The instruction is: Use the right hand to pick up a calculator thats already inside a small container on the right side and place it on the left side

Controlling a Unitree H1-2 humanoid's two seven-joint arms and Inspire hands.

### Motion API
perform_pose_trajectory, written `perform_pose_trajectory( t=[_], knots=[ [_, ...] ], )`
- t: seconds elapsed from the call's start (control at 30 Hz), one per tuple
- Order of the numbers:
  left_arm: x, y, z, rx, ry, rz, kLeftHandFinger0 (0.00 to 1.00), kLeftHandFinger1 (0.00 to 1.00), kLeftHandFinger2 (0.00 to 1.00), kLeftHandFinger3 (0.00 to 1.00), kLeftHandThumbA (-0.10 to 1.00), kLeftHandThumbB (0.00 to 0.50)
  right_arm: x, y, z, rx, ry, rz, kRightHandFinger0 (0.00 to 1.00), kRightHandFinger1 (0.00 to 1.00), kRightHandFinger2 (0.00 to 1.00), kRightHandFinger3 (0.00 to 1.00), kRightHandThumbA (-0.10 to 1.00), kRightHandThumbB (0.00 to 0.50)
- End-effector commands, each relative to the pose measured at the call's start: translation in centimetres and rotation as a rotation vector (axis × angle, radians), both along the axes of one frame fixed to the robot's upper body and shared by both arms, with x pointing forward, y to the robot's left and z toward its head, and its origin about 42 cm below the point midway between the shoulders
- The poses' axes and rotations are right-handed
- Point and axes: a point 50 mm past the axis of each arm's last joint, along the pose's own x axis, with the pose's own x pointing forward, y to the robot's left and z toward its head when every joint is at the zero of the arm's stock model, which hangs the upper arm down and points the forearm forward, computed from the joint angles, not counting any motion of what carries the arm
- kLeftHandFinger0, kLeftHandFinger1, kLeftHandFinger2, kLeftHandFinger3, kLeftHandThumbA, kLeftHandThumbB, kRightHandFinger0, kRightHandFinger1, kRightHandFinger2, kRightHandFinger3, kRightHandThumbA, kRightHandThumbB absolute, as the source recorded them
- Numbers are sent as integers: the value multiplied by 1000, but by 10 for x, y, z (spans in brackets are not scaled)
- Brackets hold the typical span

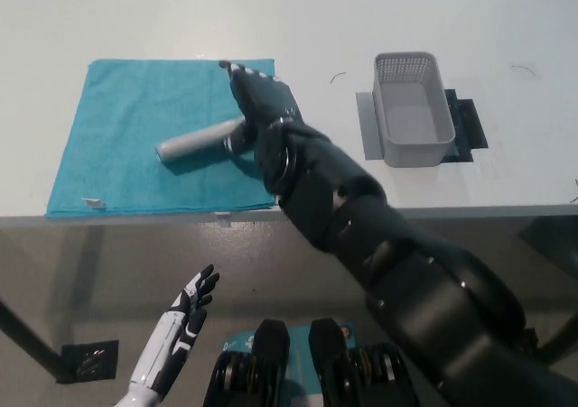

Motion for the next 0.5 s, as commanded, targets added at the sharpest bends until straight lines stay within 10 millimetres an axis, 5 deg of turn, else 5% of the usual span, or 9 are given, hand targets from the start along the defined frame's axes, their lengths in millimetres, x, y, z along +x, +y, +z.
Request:
perform_pose_trajectory(
  t=[0.0,0.2,0.47],
  knots=[
    [0,6,10,0,-49,-22,1000,1000,1000,1000,1000,47,15,12,99,125,-47,156,1000,1000,1000,1000,833,500],
    [2,10,11,6,-46,-12,1000,1000,1000,1000,1000,55,27,-26,177,238,-108,298,1000,1000,1000,1000,801,500],
    [-1,10,8,19,-41,-8,1000,1000,1000,1000,1000,64,13,-80,190,223,-144,366,1000,1000,1000,1000,765,500]
  ],
)
